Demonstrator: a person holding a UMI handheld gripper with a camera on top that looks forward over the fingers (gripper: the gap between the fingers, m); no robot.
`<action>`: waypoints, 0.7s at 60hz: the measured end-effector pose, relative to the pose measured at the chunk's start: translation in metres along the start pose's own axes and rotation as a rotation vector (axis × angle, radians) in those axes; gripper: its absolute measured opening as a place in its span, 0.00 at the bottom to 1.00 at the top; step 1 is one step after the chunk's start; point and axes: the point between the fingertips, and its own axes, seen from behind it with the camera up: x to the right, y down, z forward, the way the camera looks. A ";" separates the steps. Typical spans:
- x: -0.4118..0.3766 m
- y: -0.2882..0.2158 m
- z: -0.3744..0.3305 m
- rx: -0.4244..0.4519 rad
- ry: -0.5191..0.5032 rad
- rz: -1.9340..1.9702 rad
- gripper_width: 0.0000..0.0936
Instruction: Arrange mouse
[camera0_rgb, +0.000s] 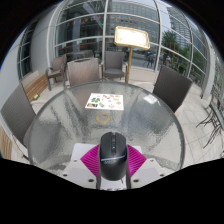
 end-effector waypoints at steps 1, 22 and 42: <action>0.001 0.012 0.006 -0.024 -0.001 0.004 0.36; -0.015 0.115 0.049 -0.147 -0.062 0.009 0.40; -0.023 0.112 0.044 -0.212 -0.095 0.024 0.82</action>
